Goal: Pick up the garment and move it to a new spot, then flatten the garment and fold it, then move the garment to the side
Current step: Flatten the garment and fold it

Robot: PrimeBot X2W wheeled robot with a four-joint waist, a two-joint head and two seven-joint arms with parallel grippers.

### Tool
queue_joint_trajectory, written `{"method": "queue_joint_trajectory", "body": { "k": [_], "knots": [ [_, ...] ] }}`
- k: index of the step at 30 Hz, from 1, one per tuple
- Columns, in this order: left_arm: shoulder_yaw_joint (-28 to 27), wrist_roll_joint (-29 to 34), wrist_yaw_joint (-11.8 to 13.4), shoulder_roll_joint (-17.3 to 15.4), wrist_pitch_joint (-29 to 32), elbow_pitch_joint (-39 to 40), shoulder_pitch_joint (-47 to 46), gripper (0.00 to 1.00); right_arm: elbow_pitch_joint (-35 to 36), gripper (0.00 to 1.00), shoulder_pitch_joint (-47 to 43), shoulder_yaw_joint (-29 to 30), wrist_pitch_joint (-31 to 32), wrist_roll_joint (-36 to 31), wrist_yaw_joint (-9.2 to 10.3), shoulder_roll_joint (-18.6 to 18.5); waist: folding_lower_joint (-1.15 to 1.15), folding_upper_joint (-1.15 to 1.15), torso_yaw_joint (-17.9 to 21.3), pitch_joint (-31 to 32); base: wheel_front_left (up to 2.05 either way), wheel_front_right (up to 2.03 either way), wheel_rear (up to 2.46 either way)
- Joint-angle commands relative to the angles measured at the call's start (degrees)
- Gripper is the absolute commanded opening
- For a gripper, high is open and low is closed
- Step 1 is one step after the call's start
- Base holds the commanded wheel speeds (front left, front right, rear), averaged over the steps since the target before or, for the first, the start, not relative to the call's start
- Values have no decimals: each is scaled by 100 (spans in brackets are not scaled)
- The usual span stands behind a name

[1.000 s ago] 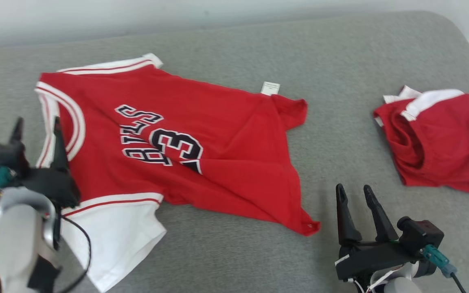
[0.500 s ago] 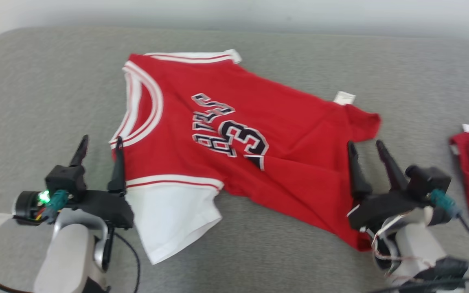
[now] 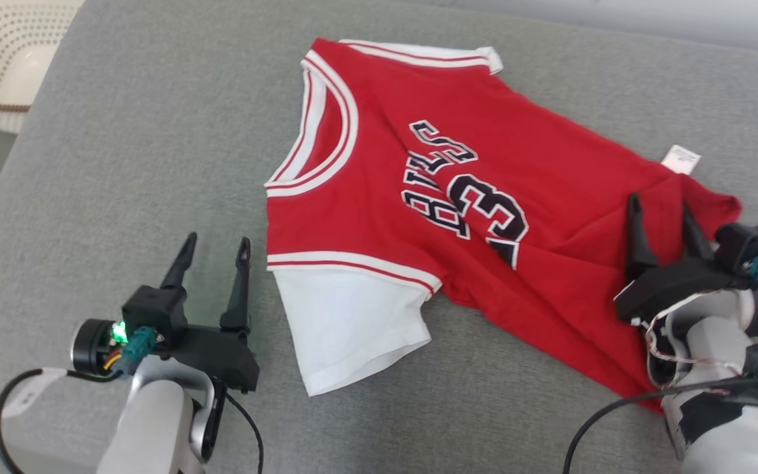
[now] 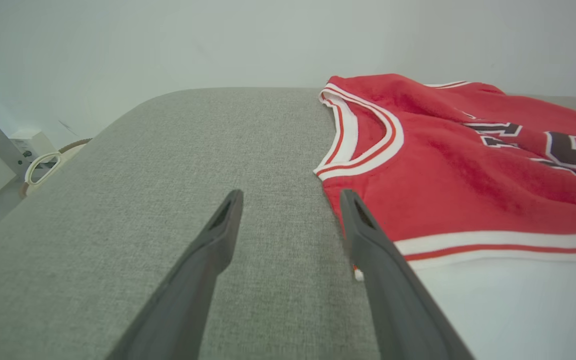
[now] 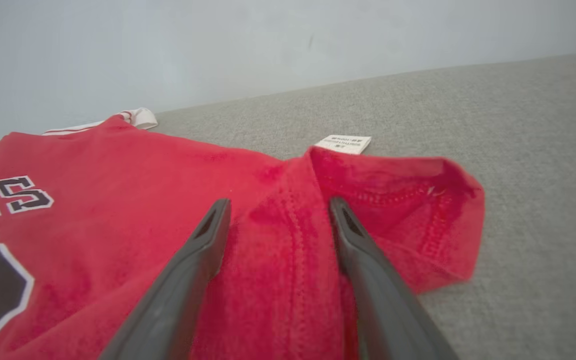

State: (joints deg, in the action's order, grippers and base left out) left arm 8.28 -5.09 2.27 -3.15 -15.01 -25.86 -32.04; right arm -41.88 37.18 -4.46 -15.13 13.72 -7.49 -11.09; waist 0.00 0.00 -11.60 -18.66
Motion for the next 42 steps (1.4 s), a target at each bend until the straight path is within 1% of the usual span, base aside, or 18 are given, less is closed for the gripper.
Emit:
{"method": "queue_joint_trajectory", "body": {
  "k": [1, 2, 3, 4, 7, 13, 16, 20, 24, 25, 26, 27, 32, 35, 42],
  "knots": [
    [55, -36, 20, 10, -21, 34, 104, 100, -206, 68, 88, 92, 3, -19, -1, 9, 0, 0, -186, -182, 0, 0, 0],
    [55, -36, 20, 10, -21, 34, 104, 100, -206, 68, 88, 92, 3, -19, -1, 9, 0, 0, -186, -182, 0, 0, 0],
    [70, -48, 29, 14, -21, 51, 123, 100, -272, 39, 140, 125, 4, -29, 0, 10, 0, 0, -195, -194, 0, 0, 0],
    [83, -63, 33, 18, -21, 59, 144, 100, -317, 0, 180, 160, 4, -31, -1, 5, 0, 0, -203, -204, 0, 0, 0],
    [114, -97, 40, 19, -21, 119, 178, 100, -205, 0, 362, 263, 3, -128, 0, -113, 0, 0, -223, -223, 0, 0, 0],
    [287, -276, 83, 22, -21, 144, 195, 100, -5, 0, 736, 549, 1, -430, 0, -497, 0, 0, -277, -193, 0, 0, 0],
    [377, -396, 130, 20, -21, 172, 247, 100, 159, 0, 869, 688, 1, -553, 0, -687, 0, 0, -311, -183, 0, 0, 0],
    [444, -494, 188, 22, -21, 185, 294, 100, 318, 0, 1011, 865, 1, -733, 0, -852, 0, 0, -320, -179, 0, 0, 0],
    [536, -542, 156, 22, -21, 123, 317, 100, 75, 0, 1084, 1077, 1, -1025, 0, -1089, 0, 0, -307, -174, 0, 0, 0],
    [558, -548, 156, 22, -21, 104, 310, 100, -17, 4, 1087, 1135, 1, -1082, 0, -1112, 0, 0, -298, -155, 0, 0, 0],
    [572, -552, 159, 22, -21, 91, 307, 100, -78, 35, 1065, 1217, 1, -1122, 0, -1088, 0, 0, -285, -126, 0, 0, 0],
    [587, -552, 153, 20, -21, 79, 317, 100, -141, 100, 1019, 1283, 1, -1200, 0, -1078, 0, 0, -269, -92, 0, 0, 0],
    [585, -503, 157, 22, -21, -10, 434, 100, -231, 100, 676, 1544, 1, -1369, 0, -970, 0, 0, -111, 120, 0, 0, 0],
    [518, -496, 184, 19, -21, -28, 531, 100, 35, 100, 337, 1600, 1, -1304, 0, -777, 0, 0, 35, 308, 0, 0, 0],
    [210, -456, 205, 19, -21, 32, 955, 100, 1034, 100, -880, 1195, 1, -910, 0, -352, 0, 0, 459, 727, 0, 0, 0]
  ]
}}
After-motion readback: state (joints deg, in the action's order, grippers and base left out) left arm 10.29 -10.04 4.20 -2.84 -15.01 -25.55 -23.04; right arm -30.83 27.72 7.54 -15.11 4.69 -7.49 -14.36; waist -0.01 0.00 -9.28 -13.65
